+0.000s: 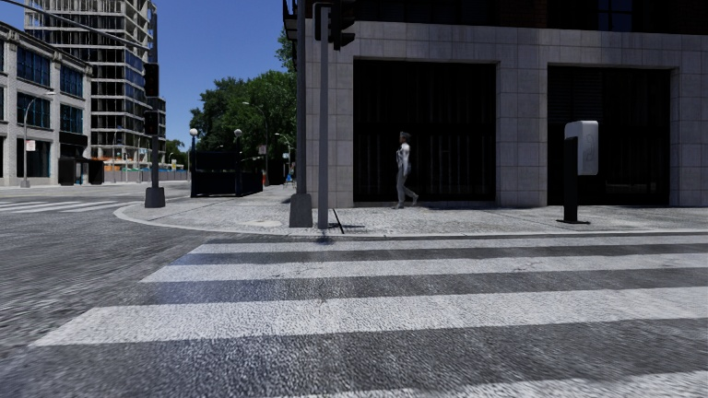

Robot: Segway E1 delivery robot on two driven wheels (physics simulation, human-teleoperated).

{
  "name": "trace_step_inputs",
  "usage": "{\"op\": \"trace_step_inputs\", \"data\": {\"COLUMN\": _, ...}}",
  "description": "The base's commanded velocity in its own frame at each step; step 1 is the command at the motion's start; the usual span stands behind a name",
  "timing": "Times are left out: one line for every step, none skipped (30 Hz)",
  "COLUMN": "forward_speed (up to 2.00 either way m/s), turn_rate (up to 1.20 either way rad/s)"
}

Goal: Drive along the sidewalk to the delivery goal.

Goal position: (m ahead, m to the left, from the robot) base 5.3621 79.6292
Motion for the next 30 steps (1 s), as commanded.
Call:
{"op": "trace_step_inputs", "data": {"forward_speed": 0.00, "turn_rate": 0.00}}
{"op": "trace_step_inputs", "data": {"forward_speed": 0.00, "turn_rate": 0.00}}
{"op": "trace_step_inputs", "data": {"forward_speed": 0.00, "turn_rate": 0.00}}
{"op": "trace_step_inputs", "data": {"forward_speed": 0.04, "turn_rate": 0.00}}
{"op": "trace_step_inputs", "data": {"forward_speed": 0.55, "turn_rate": 0.00}}
{"op": "trace_step_inputs", "data": {"forward_speed": 0.80, "turn_rate": 0.00}}
{"op": "trace_step_inputs", "data": {"forward_speed": 0.80, "turn_rate": 0.00}}
{"op": "trace_step_inputs", "data": {"forward_speed": 0.96, "turn_rate": 0.00}}
{"op": "trace_step_inputs", "data": {"forward_speed": 1.05, "turn_rate": 0.00}}
{"op": "trace_step_inputs", "data": {"forward_speed": 1.13, "turn_rate": 0.00}}
{"op": "trace_step_inputs", "data": {"forward_speed": 1.13, "turn_rate": 0.00}}
{"op": "trace_step_inputs", "data": {"forward_speed": 1.31, "turn_rate": 0.00}}
{"op": "trace_step_inputs", "data": {"forward_speed": 1.42, "turn_rate": 0.00}}
{"op": "trace_step_inputs", "data": {"forward_speed": 1.60, "turn_rate": 0.00}}
{"op": "trace_step_inputs", "data": {"forward_speed": 1.60, "turn_rate": 0.00}}
{"op": "trace_step_inputs", "data": {"forward_speed": 1.72, "turn_rate": 0.00}}
{"op": "trace_step_inputs", "data": {"forward_speed": 1.81, "turn_rate": 0.00}}
{"op": "trace_step_inputs", "data": {"forward_speed": 1.88, "turn_rate": 0.00}}
{"op": "trace_step_inputs", "data": {"forward_speed": 1.88, "turn_rate": 0.00}}
{"op": "trace_step_inputs", "data": {"forward_speed": 1.92, "turn_rate": 0.00}}
{"op": "trace_step_inputs", "data": {"forward_speed": 2.00, "turn_rate": 0.00}}
{"op": "trace_step_inputs", "data": {"forward_speed": 2.00, "turn_rate": 0.00}}
{"op": "trace_step_inputs", "data": {"forward_speed": 2.00, "turn_rate": 0.00}}
{"op": "trace_step_inputs", "data": {"forward_speed": 2.00, "turn_rate": 0.00}}
{"op": "trace_step_inputs", "data": {"forward_speed": 2.00, "turn_rate": 0.00}}
{"op": "trace_step_inputs", "data": {"forward_speed": 2.00, "turn_rate": 0.00}}
{"op": "trace_step_inputs", "data": {"forward_speed": 2.00, "turn_rate": 0.00}}
{"op": "trace_step_inputs", "data": {"forward_speed": 2.00, "turn_rate": 0.00}}
{"op": "trace_step_inputs", "data": {"forward_speed": 2.00, "turn_rate": 0.00}}
{"op": "trace_step_inputs", "data": {"forward_speed": 2.00, "turn_rate": 0.00}}
